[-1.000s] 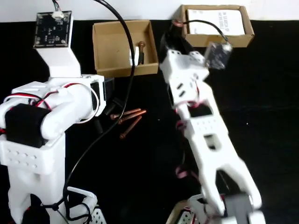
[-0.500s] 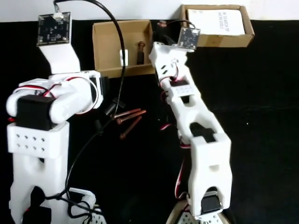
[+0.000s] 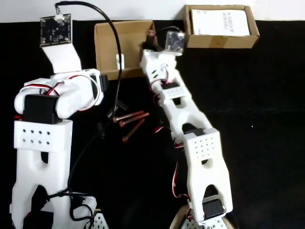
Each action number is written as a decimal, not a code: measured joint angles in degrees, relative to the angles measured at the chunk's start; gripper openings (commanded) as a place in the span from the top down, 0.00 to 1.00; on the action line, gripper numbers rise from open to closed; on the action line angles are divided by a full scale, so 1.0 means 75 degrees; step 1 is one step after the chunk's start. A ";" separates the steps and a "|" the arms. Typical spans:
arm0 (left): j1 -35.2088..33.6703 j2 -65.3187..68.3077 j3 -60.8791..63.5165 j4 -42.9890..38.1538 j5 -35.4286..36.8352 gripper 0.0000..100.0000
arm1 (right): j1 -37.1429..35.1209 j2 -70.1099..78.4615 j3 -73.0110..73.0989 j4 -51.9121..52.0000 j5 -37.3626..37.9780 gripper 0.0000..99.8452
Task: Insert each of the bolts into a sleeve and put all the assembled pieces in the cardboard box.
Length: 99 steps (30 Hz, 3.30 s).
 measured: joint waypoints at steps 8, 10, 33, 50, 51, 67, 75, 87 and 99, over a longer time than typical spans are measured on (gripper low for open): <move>-0.0152 0.0000 0.0059 -0.0082 0.0000 0.82 | -0.0059 0.0281 -0.0117 0.0000 0.0000 0.96; -0.0152 0.0000 0.0059 -0.0082 0.0000 0.82 | -0.0070 0.0340 -0.0141 0.0000 0.0000 0.89; -0.1735 0.0000 0.1254 -0.0129 -0.1242 0.82 | -0.0094 -0.1196 -0.0293 0.3364 0.0000 0.94; -0.2895 0.0012 0.3540 -0.0059 -0.2884 0.81 | -0.0387 -0.5005 -0.0293 1.3163 0.0469 0.96; -0.2977 0.0012 0.3540 -0.0059 -0.2884 0.81 | -0.0410 -0.5181 -0.0293 1.3726 0.0492 0.96; -0.3071 0.0012 0.3704 -0.0059 -0.2884 0.82 | -0.1254 -0.9530 0.3095 1.4840 0.0539 0.70; -0.3071 0.0012 0.4642 -0.0422 -0.2884 0.81 | -0.1676 -0.8404 0.3200 1.3175 -0.1594 0.88; -0.4138 0.0610 0.5204 -0.1078 -0.2884 0.81 | -0.2462 -0.5673 0.1770 1.2319 0.0059 0.88; -0.4513 0.3071 0.5216 -0.2497 -0.2884 0.82 | -0.2309 -0.1184 -0.3610 1.2108 0.3833 0.88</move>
